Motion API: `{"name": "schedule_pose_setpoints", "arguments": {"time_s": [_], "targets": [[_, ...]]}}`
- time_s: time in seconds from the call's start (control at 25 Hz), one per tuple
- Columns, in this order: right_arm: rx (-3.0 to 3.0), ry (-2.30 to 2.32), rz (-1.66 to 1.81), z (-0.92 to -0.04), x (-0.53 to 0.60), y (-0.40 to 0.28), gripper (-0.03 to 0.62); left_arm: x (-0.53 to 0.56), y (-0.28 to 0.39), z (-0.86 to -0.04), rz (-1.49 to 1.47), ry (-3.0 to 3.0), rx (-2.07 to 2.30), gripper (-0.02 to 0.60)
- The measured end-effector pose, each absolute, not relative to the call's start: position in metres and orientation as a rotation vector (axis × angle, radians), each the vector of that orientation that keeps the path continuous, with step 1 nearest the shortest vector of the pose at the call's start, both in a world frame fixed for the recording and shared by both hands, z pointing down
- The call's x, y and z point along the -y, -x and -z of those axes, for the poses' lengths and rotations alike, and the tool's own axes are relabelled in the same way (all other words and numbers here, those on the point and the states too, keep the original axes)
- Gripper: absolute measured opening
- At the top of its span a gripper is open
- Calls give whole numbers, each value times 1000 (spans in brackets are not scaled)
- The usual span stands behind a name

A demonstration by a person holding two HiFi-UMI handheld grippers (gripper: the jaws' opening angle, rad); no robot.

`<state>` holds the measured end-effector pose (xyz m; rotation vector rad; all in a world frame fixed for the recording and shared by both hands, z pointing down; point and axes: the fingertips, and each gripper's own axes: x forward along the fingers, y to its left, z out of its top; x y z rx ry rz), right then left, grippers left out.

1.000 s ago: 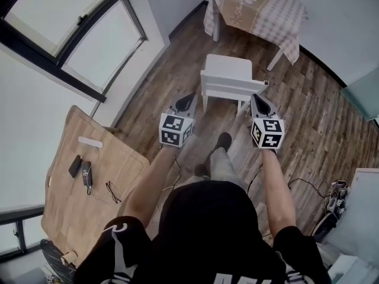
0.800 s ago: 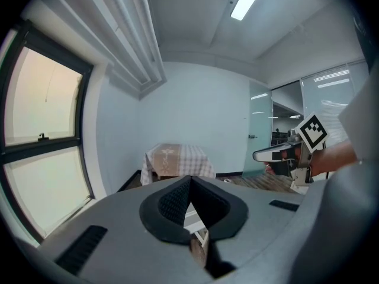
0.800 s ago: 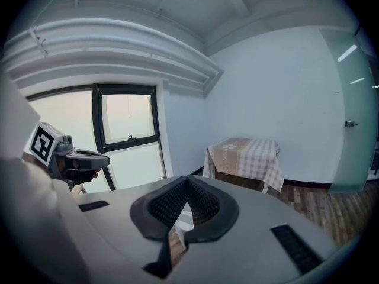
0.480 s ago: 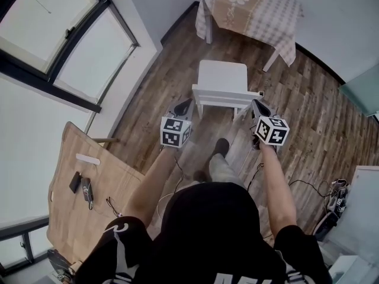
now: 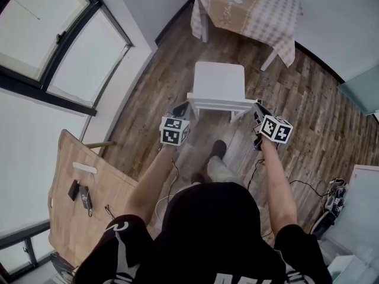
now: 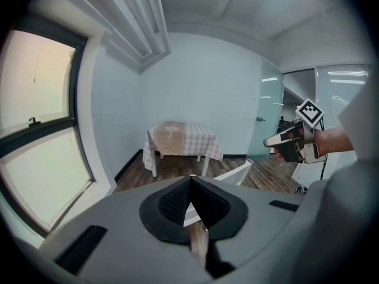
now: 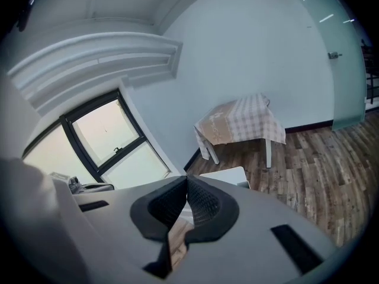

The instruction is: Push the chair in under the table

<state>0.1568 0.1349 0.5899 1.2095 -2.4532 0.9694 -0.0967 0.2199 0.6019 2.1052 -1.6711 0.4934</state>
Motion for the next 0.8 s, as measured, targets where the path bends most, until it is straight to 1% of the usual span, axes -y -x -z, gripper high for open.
{"name": "schedule_pose_setpoints", "arguments": {"time_s": [0.44,0.6,0.64,0.8], "targets": [[2328,-1181,-1099,-636,-106,-170,65,-186,104,-645,-579,-2005,1616,17],[2273,-1153,-1200,-659,-101,-175,112,-177,106,-656,-587,-1969,1600,21],[2257,-1156,-1217,-664,-100,-178,128,-175,107,-660,-595,-1958,1598,32],[2183,-1212,-1217,-680,-91,-199,168,-169,110,-674,-629,-1900,1588,139]]}}
